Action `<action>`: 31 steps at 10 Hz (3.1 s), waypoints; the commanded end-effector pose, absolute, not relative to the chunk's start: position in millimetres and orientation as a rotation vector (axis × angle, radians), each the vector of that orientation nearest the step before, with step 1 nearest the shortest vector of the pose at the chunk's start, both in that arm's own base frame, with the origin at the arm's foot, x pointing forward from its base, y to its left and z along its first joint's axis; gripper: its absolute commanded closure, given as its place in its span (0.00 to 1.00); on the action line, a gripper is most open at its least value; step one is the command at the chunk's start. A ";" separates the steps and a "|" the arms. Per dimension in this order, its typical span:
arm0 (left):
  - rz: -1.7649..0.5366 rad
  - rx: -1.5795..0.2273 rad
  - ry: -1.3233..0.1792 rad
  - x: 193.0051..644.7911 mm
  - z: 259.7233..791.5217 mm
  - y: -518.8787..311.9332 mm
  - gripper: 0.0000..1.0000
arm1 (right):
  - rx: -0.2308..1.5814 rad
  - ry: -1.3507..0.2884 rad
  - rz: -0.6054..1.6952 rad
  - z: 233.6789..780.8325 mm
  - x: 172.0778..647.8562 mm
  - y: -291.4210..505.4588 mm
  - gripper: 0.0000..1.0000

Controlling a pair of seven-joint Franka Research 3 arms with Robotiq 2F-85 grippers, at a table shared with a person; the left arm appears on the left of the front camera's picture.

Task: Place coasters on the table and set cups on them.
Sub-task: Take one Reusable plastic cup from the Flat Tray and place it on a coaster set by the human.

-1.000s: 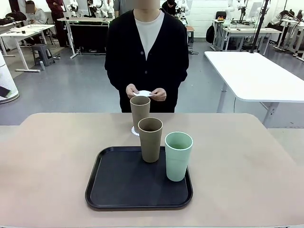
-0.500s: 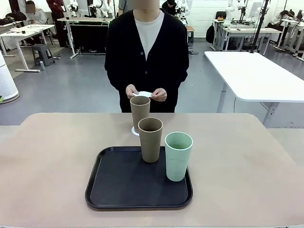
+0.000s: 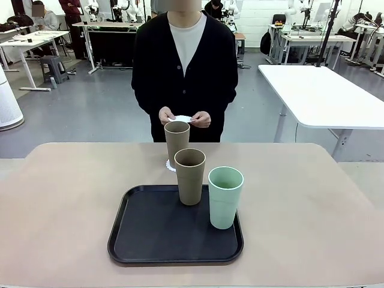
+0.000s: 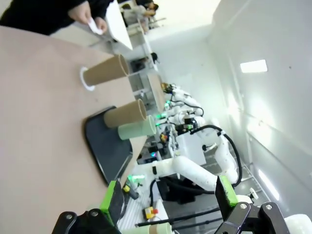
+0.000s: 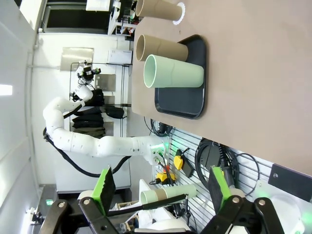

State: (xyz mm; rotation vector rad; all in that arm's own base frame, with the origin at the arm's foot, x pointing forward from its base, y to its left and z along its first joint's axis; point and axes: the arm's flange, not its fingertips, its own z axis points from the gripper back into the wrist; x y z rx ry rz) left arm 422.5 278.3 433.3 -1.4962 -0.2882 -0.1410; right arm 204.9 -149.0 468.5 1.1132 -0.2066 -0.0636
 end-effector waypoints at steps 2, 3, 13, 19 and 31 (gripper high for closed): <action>-0.111 -1.455 -0.280 425.5 440.9 261.8 0.00 | 1.126 -0.218 -0.049 468.7 205.9 -149.0 0.00; -0.104 -1.440 -0.268 425.7 440.4 263.4 0.00 | 1.126 -0.218 -0.049 468.7 205.9 -149.0 0.00; -0.117 -1.432 -0.280 429.9 437.8 273.5 0.00 | 1.126 -0.218 -0.049 468.7 205.9 -149.0 0.00; -0.117 -1.432 -0.280 429.9 437.8 273.5 0.00 | 1.126 -0.218 -0.049 468.7 205.9 -149.0 0.00; -0.117 -1.432 -0.280 429.9 437.8 273.5 0.00 | 0.997 -0.226 0.035 486.7 221.4 -133.5 0.00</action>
